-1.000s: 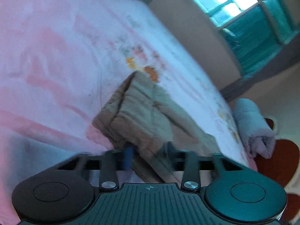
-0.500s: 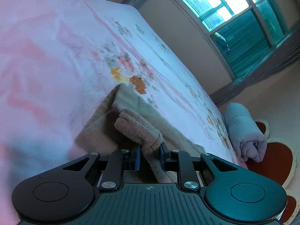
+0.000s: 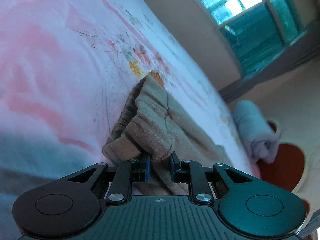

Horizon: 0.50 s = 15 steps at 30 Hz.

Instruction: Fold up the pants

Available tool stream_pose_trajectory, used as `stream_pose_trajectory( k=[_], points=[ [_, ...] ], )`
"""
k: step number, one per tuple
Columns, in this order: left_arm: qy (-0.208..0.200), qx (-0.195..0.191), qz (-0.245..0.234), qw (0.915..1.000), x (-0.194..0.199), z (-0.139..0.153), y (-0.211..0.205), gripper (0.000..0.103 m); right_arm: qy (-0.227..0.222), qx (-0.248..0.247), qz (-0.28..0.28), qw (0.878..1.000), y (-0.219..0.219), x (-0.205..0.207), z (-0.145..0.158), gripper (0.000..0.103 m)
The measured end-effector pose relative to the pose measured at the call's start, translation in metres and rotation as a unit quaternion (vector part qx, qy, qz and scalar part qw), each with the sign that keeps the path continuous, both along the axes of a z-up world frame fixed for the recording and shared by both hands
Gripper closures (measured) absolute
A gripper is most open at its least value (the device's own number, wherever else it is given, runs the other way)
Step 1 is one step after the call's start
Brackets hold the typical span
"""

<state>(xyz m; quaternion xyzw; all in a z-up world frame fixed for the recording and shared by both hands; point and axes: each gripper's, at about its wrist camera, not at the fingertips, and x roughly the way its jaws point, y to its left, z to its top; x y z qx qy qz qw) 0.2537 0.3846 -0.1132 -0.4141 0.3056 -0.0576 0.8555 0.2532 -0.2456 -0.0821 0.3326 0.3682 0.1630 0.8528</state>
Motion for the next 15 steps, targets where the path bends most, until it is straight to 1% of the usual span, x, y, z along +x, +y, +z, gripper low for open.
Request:
stream_pose_trajectory(
  k=[1, 4, 5, 8, 10, 11, 12, 13, 14, 15],
  points=[
    [-0.002, 0.002, 0.001, 1.0, 0.0, 0.002, -0.001, 0.084, 0.001, 0.004, -0.005, 1.0, 0.002, -0.001, 0.0, 0.103],
    [-0.008, 0.001, -0.005, 1.0, 0.001, 0.008, 0.001, 0.084, -0.009, -0.008, -0.002, 1.0, 0.006, 0.001, 0.012, 0.103],
    [-0.015, -0.001, -0.008, 0.9999, 0.001, 0.01, 0.002, 0.084, -0.016, -0.005, -0.002, 1.0, 0.001, 0.006, 0.017, 0.103],
    [-0.042, -0.001, -0.019, 0.999, -0.004, 0.022, 0.004, 0.084, -0.042, 0.005, -0.007, 0.999, -0.004, -0.003, 0.034, 0.103],
    [-0.035, -0.001, -0.022, 0.9991, -0.005, 0.018, 0.007, 0.084, -0.046, 0.007, -0.008, 0.999, -0.006, -0.002, 0.036, 0.103],
    [-0.021, 0.007, -0.024, 0.9995, -0.005, 0.014, 0.008, 0.084, -0.038, 0.006, -0.006, 0.999, -0.008, -0.001, 0.031, 0.103],
    [0.006, 0.012, -0.027, 0.9995, -0.001, 0.005, 0.008, 0.084, -0.02, -0.005, -0.003, 1.0, -0.006, 0.002, 0.021, 0.103],
    [0.014, 0.007, -0.029, 0.9995, 0.001, -0.001, 0.009, 0.084, 0.012, -0.019, -0.001, 1.0, -0.004, 0.006, 0.01, 0.103],
    [0.011, 0.002, -0.028, 0.9995, -0.001, -0.001, 0.011, 0.084, 0.024, -0.013, -0.004, 1.0, -0.002, 0.011, 0.001, 0.103],
    [0.004, 0.003, -0.027, 0.9996, -0.001, 0.004, 0.011, 0.084, 0.02, -0.003, -0.011, 1.0, -0.004, 0.01, -0.001, 0.103]
  ],
)
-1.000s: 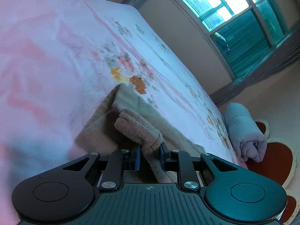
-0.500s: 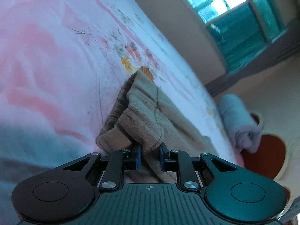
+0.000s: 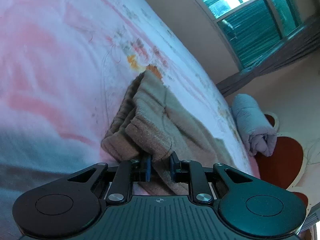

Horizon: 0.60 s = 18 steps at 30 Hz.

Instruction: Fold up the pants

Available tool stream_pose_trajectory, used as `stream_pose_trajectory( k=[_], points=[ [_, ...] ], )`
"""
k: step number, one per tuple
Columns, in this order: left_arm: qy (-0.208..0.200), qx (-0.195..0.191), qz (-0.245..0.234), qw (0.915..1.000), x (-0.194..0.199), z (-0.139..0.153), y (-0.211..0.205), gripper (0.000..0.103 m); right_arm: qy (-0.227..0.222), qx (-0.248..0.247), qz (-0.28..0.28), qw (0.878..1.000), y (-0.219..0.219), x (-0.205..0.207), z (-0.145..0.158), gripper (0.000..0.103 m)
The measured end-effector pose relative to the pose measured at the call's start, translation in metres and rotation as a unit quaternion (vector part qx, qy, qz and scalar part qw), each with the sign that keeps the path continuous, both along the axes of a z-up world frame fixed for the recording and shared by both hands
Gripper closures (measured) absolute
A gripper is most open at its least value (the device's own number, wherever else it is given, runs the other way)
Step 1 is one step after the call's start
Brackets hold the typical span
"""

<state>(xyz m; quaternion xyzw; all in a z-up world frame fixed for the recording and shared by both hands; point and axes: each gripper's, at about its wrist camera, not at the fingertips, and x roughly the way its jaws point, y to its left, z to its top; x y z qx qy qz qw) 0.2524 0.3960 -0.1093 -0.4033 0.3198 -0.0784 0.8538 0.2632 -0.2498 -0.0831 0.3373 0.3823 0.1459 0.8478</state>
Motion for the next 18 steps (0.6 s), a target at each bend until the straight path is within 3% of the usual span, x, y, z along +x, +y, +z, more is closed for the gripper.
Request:
stream_pose_trajectory(
  k=[3, 5, 8, 11, 13, 14, 15, 17, 18],
  points=[
    [-0.042, -0.009, -0.005, 0.9991, -0.008, 0.02, 0.001, 0.084, -0.042, 0.002, 0.001, 0.999, -0.001, -0.008, 0.017, 0.103],
    [-0.044, -0.004, -0.004, 0.999, -0.011, 0.02, 0.003, 0.084, -0.06, 0.004, 0.007, 0.998, -0.001, -0.011, 0.027, 0.103],
    [0.007, 0.022, -0.013, 0.9997, -0.002, 0.001, 0.001, 0.084, -0.025, -0.022, 0.014, 0.999, 0.002, -0.002, 0.012, 0.103],
    [-0.002, 0.003, 0.004, 1.0, -0.003, -0.004, 0.002, 0.082, -0.002, -0.009, 0.004, 1.0, 0.004, 0.005, -0.003, 0.103],
    [-0.004, 0.012, 0.009, 0.9999, -0.005, 0.001, -0.001, 0.077, -0.003, 0.001, 0.002, 1.0, -0.001, 0.001, 0.0, 0.098],
    [-0.003, 0.023, 0.012, 0.9997, -0.007, 0.004, -0.005, 0.071, -0.005, 0.0, -0.002, 1.0, -0.006, -0.004, 0.005, 0.09],
    [-0.001, 0.042, 0.027, 0.9988, -0.01, 0.011, -0.009, 0.041, -0.02, -0.007, -0.013, 1.0, -0.016, -0.014, 0.014, 0.086],
    [0.0, 0.097, 0.074, 0.9925, -0.024, 0.027, -0.016, 0.0, -0.044, -0.015, -0.04, 0.998, -0.029, -0.022, 0.028, 0.085],
    [-0.015, 0.125, 0.089, 0.9881, -0.03, 0.036, -0.02, 0.0, -0.048, -0.012, -0.049, 0.998, -0.037, -0.025, 0.033, 0.085]
  ],
)
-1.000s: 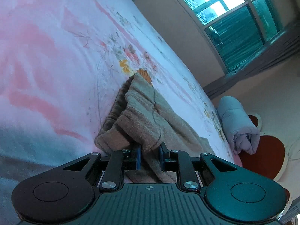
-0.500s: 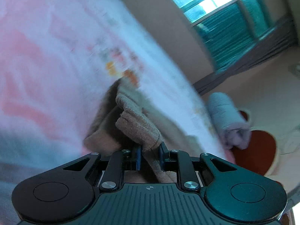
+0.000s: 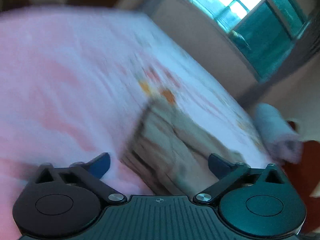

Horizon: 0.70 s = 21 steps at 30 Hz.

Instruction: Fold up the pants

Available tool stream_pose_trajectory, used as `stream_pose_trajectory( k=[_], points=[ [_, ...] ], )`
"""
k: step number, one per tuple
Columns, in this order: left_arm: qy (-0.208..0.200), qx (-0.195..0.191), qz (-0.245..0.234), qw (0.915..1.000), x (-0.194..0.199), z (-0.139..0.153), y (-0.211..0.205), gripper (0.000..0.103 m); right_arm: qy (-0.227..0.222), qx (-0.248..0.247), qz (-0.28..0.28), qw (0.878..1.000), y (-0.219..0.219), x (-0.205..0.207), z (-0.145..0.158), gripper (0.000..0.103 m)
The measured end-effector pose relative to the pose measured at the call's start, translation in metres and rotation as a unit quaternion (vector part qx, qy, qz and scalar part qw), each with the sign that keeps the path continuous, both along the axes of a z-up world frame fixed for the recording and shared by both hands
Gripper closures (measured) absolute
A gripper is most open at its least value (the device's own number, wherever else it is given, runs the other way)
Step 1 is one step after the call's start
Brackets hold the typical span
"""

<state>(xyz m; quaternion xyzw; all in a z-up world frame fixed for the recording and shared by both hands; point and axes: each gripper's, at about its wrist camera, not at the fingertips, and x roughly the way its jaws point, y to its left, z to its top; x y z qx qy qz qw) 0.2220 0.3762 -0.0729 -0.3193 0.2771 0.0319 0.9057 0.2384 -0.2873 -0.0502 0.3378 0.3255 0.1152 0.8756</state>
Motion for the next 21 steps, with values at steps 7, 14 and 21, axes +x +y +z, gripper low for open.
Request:
stream_pose_trajectory(
  k=[7, 14, 21],
  points=[
    [-0.019, 0.065, 0.029, 0.9973, -0.013, 0.038, -0.058, 0.0, -0.032, 0.004, -0.077, 0.996, -0.085, -0.02, 0.028, 0.083],
    [0.016, 0.138, 0.038, 0.9896, 0.001, 0.03, -0.154, 0.0, -0.022, 0.015, -0.149, 0.988, -0.145, 0.006, 0.023, 0.083],
    [0.101, 0.206, 0.012, 0.9733, 0.023, -0.005, -0.2, 0.0, -0.013, 0.071, -0.192, 0.979, -0.215, 0.062, 0.005, 0.083]
  ],
)
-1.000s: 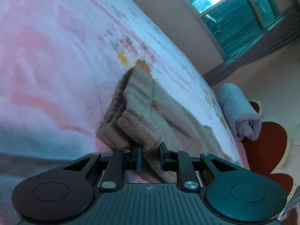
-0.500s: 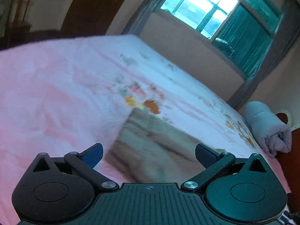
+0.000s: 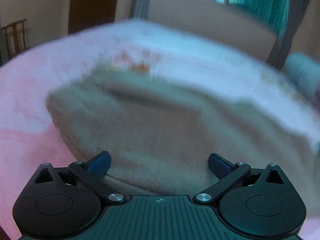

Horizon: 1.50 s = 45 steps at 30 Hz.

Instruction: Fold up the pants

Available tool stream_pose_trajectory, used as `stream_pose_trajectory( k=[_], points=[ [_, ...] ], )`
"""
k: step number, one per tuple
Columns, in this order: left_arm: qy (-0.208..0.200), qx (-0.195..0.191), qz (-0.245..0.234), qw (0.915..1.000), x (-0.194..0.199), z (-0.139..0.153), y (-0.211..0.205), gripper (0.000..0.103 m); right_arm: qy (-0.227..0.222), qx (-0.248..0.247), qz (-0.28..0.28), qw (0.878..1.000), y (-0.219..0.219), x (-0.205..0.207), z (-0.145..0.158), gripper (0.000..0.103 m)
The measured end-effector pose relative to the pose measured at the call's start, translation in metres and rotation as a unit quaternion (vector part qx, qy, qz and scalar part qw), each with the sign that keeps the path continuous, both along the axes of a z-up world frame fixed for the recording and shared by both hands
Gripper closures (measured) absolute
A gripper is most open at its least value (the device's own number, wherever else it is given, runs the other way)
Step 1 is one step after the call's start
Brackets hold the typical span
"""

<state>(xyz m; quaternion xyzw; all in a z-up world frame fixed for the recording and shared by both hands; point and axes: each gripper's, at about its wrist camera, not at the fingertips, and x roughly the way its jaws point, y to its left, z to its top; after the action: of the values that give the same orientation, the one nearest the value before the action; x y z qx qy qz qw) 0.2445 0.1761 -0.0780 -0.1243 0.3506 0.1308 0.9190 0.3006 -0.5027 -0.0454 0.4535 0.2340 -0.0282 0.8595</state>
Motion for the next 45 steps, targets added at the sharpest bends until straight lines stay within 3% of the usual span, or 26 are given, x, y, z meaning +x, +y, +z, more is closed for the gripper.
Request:
stream_pose_trajectory(
  k=[2, 8, 10, 11, 13, 14, 15, 17, 18, 19, 20, 23, 30, 32, 36, 38, 40, 45],
  points=[
    [0.003, 0.036, -0.006, 0.9993, -0.003, -0.004, -0.011, 0.0, 0.005, 0.018, -0.008, 1.0, -0.014, 0.018, -0.008, 0.083],
    [0.01, 0.043, -0.005, 0.999, 0.0, -0.004, -0.016, 0.0, 0.039, 0.061, -0.007, 0.997, -0.03, 0.065, -0.04, 0.083],
    [0.022, 0.043, -0.003, 0.9988, 0.004, 0.002, -0.019, 0.0, 0.042, 0.068, -0.004, 0.997, -0.029, 0.072, -0.045, 0.088],
    [0.022, 0.049, -0.005, 0.9986, 0.007, 0.006, -0.023, 0.002, 0.043, 0.065, -0.001, 0.997, -0.028, 0.074, -0.044, 0.102],
    [-0.043, 0.033, -0.027, 0.9982, -0.001, 0.026, -0.039, 0.004, 0.049, 0.041, 0.012, 0.998, -0.023, 0.077, -0.04, 0.103],
    [-0.056, 0.039, -0.045, 0.9967, -0.001, 0.033, -0.053, 0.004, 0.049, 0.029, 0.016, 0.998, -0.022, 0.077, -0.036, 0.103],
    [-0.044, 0.054, -0.066, 0.9954, 0.006, 0.034, -0.073, 0.004, 0.045, 0.015, 0.022, 0.999, -0.02, 0.076, -0.032, 0.103],
    [0.0, 0.028, -0.101, 0.9945, 0.021, 0.019, -0.097, 0.003, 0.038, -0.002, 0.03, 0.999, -0.018, 0.075, -0.025, 0.103],
    [0.039, 0.026, -0.117, 0.9921, 0.029, 0.003, -0.11, 0.0, 0.035, -0.006, 0.031, 0.999, -0.017, 0.073, -0.022, 0.103],
    [0.029, 0.083, -0.128, 0.9879, 0.026, -0.008, -0.128, 0.0, 0.03, -0.012, 0.031, 0.999, -0.016, 0.071, -0.018, 0.103],
    [0.017, 0.099, -0.126, 0.9868, 0.023, -0.013, -0.133, 0.0, 0.024, -0.021, 0.031, 0.999, -0.015, 0.068, -0.012, 0.103],
    [0.018, 0.076, -0.123, 0.9893, 0.02, -0.01, -0.127, 0.0, 0.007, -0.045, 0.041, 0.998, -0.01, 0.053, 0.009, 0.103],
    [0.043, 0.049, -0.18, 0.9815, 0.023, -0.003, -0.111, 0.0, -0.039, -0.08, 0.031, 0.996, -0.02, 0.003, 0.07, 0.103],
    [0.053, 0.035, -0.201, 0.9775, 0.024, -0.001, -0.104, 0.0, 0.0, -0.089, 0.015, 0.996, -0.029, -0.022, 0.059, 0.103],
    [0.063, 0.022, -0.243, 0.9678, 0.026, 0.001, -0.096, 0.0, 0.103, -0.053, -0.007, 0.993, -0.049, -0.058, -0.001, 0.103],
    [0.066, 0.019, -0.254, 0.9649, 0.026, 0.002, -0.094, 0.0, 0.105, -0.033, -0.012, 0.994, -0.055, -0.066, -0.015, 0.103],
    [0.068, 0.015, -0.258, 0.9635, 0.027, 0.002, -0.092, 0.0, 0.099, -0.036, -0.014, 0.994, -0.054, -0.067, -0.012, 0.103],
    [0.067, 0.012, -0.262, 0.9626, 0.026, 0.002, -0.09, 0.0, 0.037, -0.057, -0.004, 0.998, -0.042, -0.068, 0.037, 0.103]
  ],
)
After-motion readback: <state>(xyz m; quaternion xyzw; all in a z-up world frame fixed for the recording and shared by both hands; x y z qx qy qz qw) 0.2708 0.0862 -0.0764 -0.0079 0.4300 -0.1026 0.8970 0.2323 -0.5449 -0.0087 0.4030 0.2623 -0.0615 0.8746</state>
